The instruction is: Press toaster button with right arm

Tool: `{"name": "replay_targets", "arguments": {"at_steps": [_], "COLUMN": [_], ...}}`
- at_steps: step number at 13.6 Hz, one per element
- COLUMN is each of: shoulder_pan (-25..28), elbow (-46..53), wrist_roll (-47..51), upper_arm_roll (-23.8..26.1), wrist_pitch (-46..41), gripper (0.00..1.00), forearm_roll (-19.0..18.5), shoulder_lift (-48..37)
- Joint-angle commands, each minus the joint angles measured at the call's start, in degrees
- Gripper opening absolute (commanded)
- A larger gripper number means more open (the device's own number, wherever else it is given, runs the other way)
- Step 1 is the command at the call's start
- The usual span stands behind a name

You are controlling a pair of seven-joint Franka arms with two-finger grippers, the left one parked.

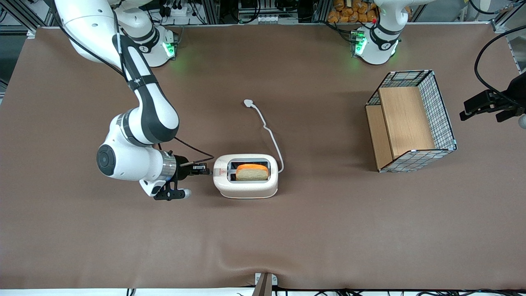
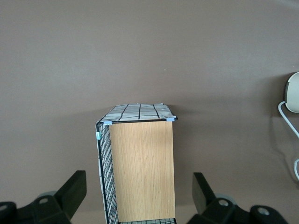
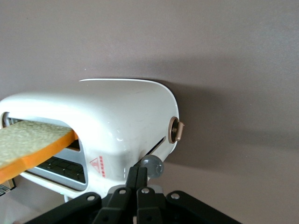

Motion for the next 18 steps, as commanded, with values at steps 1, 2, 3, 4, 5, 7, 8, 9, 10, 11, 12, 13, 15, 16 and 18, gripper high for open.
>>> {"name": "replay_targets", "arguments": {"at_steps": [1, 2, 3, 4, 5, 7, 8, 9, 10, 11, 12, 13, 15, 16, 18], "shoulder_pan": [0.59, 0.41, 0.41, 0.50, 0.50, -0.38, -0.29, -0.21, -0.29, -0.21, -0.20, -0.20, -0.29, -0.29, -0.12], "elbow": [1.13, 1.05, 1.13, 1.05, 1.04, 1.04, 1.04, 1.04, 1.04, 0.96, 0.87, 0.69, 0.60, 0.60, 0.60], "wrist_roll": [-1.56, -1.73, -1.91, -1.91, -1.91, -1.99, -2.00, -2.00, -2.00, -2.00, -2.00, -2.00, -2.00, -2.00, -2.00], "upper_arm_roll": [-0.45, -0.45, -0.45, -0.45, -0.45, -0.45, -0.45, -0.45, -0.45, -0.45, -0.45, -0.45, -0.45, -0.45, -0.45], "wrist_pitch": [0.78, 0.78, 0.78, 0.86, 0.87, 1.21, 1.48, 1.57, 2.09, 2.44, 2.71, 3.06, 3.15, 3.24, 3.85], "gripper": [0.00, 0.00, 0.00, 0.00, 0.00, 0.00, 0.00, 0.00, 0.00, 0.00, 0.00, 0.00, 0.00, 0.00, 0.00], "forearm_roll": [1.25, 1.25, 1.33, 1.34, 1.34, 1.42, 1.42, 1.42, 1.42, 1.42, 1.42, 1.77, 3.61, 3.97, 4.41], "shoulder_lift": [1.74, 2.35, 2.88, 3.06, 3.50, 4.73, 4.91, 5.26, 5.70, 6.22, 6.49, 6.84, 7.54, 7.81, 8.33]}}
